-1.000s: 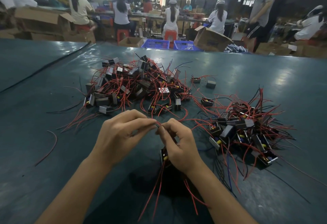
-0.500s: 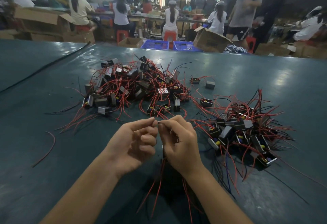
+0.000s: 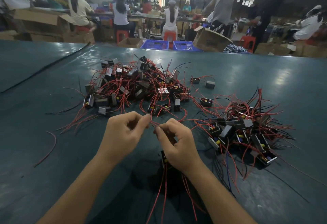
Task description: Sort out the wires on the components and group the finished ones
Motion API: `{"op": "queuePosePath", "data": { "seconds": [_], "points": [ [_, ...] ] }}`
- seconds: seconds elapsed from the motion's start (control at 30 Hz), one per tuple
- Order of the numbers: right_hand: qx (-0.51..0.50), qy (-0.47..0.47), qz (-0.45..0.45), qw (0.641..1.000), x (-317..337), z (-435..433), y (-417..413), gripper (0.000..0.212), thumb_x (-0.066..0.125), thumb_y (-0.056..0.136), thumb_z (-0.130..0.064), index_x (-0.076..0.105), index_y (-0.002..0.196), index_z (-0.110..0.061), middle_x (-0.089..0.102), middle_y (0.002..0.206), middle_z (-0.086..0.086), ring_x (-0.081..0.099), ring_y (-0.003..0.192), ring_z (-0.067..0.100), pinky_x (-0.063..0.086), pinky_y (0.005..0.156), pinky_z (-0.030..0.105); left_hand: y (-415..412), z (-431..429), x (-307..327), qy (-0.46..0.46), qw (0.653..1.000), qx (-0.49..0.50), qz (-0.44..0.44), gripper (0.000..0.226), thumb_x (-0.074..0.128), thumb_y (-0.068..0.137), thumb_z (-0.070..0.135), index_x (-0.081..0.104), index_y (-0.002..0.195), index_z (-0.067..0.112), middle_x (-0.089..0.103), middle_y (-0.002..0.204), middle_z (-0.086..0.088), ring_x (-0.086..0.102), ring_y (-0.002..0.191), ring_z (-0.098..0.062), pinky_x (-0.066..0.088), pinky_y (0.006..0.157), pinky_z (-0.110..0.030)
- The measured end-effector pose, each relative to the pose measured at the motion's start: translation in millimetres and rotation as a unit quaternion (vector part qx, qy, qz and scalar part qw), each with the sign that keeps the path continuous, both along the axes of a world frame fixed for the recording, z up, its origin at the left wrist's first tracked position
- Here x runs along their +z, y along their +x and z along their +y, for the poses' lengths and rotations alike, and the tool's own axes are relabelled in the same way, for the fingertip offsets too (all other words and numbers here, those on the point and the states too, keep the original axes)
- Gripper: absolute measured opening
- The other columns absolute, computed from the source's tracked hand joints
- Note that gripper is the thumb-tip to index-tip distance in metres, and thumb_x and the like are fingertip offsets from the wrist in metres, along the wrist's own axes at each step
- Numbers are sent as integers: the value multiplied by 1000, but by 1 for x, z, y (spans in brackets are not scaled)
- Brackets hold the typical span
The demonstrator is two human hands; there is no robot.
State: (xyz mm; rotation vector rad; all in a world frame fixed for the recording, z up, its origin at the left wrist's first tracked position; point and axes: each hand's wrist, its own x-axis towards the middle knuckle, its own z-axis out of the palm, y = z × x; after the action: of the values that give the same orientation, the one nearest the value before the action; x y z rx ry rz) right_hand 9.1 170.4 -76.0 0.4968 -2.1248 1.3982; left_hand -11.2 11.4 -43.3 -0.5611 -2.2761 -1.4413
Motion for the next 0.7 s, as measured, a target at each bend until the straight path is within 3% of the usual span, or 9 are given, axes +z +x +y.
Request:
{"op": "queuePosePath", "data": {
  "seconds": [0.07, 0.13, 0.17, 0.2, 0.23, 0.3, 0.37, 0.53, 0.7],
  "points": [
    [-42, 55, 56, 996, 0, 0, 0, 18, 61, 93, -19, 67, 80, -9, 48, 74, -14, 46, 64, 6, 39, 63, 29, 1, 7, 6, 171, 955, -37, -238, 42, 64, 91, 27, 63, 50, 19, 44, 44, 1, 43, 38, -11, 36, 40, -23],
    [-70, 89, 100, 989, 0, 0, 1, 21, 57, 94, -22, 67, 82, -8, 47, 77, -14, 44, 64, 6, 39, 63, 28, 1, 12, 9, 335, 818, -113, -454, 35, 66, 79, 29, 58, 46, 19, 32, 46, 7, 33, 35, -6, 27, 34, -17],
    [-72, 91, 105, 988, 0, 0, 1, 22, 56, 95, -22, 67, 82, -8, 47, 78, -13, 45, 64, 8, 39, 61, 29, 2, 13, 9, 380, 763, -137, -504, 30, 66, 74, 30, 55, 47, 20, 29, 46, 8, 32, 34, -5, 25, 32, -16],
    [-66, 84, 100, 989, -1, -1, 1, 22, 56, 95, -22, 67, 82, -7, 48, 77, -12, 46, 64, 10, 40, 60, 31, 2, 15, 7, 393, 747, -148, -516, 29, 65, 72, 30, 52, 48, 20, 29, 46, 9, 32, 34, -5, 25, 31, -16],
    [-56, 70, 88, 992, -1, -1, 1, 21, 58, 95, -20, 67, 81, -6, 49, 76, -10, 47, 63, 12, 41, 58, 33, 1, 16, 3, 380, 761, -147, -504, 33, 65, 74, 32, 49, 47, 22, 31, 46, 8, 33, 35, -6, 27, 32, -17],
    [-50, 38, 60, 996, -1, 2, 0, 19, 61, 93, -16, 67, 79, -6, 52, 73, -7, 49, 62, 10, 42, 56, 30, -1, 18, -4, 301, 842, -105, -436, 46, 62, 86, 41, 50, 45, 23, 39, 47, 4, 39, 40, -9, 34, 39, -19],
    [-64, 11, 39, 997, 4, 6, -2, 18, 62, 92, -15, 68, 77, -7, 53, 69, -6, 49, 62, 7, 41, 57, 24, -3, 16, -7, 267, 890, -62, -365, 54, 54, 91, 51, 57, 46, 22, 51, 52, 1, 47, 45, -11, 38, 45, -21],
    [-127, -35, 12, 991, 34, 22, -9, 19, 62, 95, -17, 68, 78, -9, 57, 66, -5, 49, 57, 8, 39, 53, 20, -8, 4, -7, 300, 884, -56, -354, 59, 41, 96, 55, 67, 55, 23, 57, 59, 1, 50, 47, -10, 34, 45, -22],
    [-310, 18, -1, 951, 86, 64, -32, 21, 59, 96, -26, 73, 89, -12, 67, 74, -1, 60, 64, 12, 42, 56, 21, -12, 4, -13, 278, 892, -32, -356, 61, 40, 99, 51, 68, 55, 21, 60, 59, -1, 51, 47, -11, 34, 49, -24]
  ]
}}
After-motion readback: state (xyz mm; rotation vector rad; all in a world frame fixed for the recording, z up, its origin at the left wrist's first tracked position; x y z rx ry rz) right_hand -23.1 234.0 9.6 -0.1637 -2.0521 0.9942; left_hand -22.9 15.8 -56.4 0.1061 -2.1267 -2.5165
